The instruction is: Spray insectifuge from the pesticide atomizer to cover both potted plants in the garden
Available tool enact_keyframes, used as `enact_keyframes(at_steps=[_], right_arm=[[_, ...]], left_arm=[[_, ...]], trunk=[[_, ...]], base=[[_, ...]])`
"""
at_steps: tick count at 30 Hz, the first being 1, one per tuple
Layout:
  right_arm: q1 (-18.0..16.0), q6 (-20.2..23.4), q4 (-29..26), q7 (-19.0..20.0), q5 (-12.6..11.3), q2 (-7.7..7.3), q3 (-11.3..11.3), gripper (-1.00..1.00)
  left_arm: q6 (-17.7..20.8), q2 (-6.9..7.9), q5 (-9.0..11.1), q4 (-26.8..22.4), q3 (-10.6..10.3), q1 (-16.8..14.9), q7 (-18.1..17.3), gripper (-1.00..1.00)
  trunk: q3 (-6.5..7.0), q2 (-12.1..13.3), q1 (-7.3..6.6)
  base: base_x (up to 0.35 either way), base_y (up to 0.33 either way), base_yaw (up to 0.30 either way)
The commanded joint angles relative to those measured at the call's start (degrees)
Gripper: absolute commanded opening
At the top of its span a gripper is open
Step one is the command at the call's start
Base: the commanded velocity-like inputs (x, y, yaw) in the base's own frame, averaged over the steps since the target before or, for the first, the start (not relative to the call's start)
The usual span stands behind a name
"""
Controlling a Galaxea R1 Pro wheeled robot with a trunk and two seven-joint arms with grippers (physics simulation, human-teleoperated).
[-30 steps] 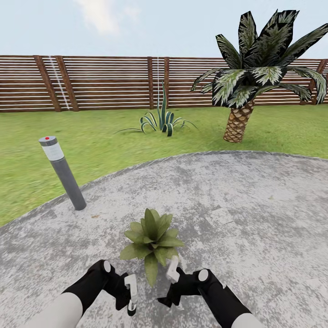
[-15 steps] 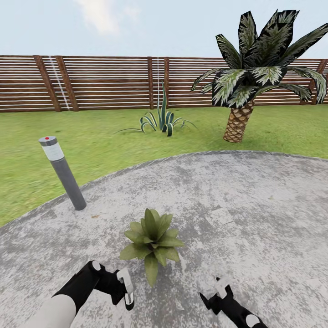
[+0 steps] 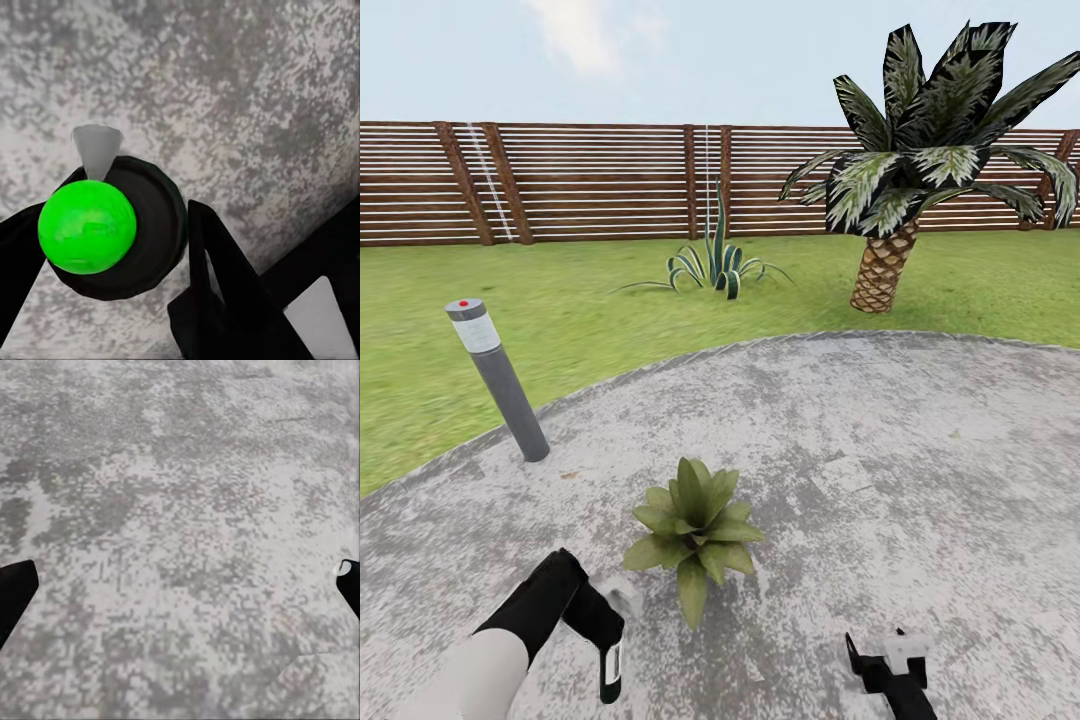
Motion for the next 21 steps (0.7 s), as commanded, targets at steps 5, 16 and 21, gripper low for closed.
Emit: enact_keyframes(at_steps=[5, 16, 21], right_arm=[[0.0, -0.2, 2.0, -0.1, -0.4, -0.25, -0.4, 1.0], [0.0, -0.2, 3.4, -0.2, -0.6, -0.11, -0.4, 1.0], [0.0, -0.2, 3.4, -0.2, -0.5, -0.06, -0.4, 1.0]], left_arm=[[5.4, -0.06, -0.5, -0.4, -0.1, -2.3, -0.6, -1.0], [18.2, -0.49, -9.4, -0.2, -0.3, -5.9, -1.1, -1.0], [18.7, -0.24, -9.7, 1.0, -0.3, -6.0, -2.8, -1.0]], trunk=[[-0.05, 0.0, -0.01], [-0.05, 0.0, -0.01], [-0.05, 0.0, -0.01]], base=[[0.0, 0.0, 0.0], [0.0, 0.0, 0.0], [0.034, 0.021, 0.0]])
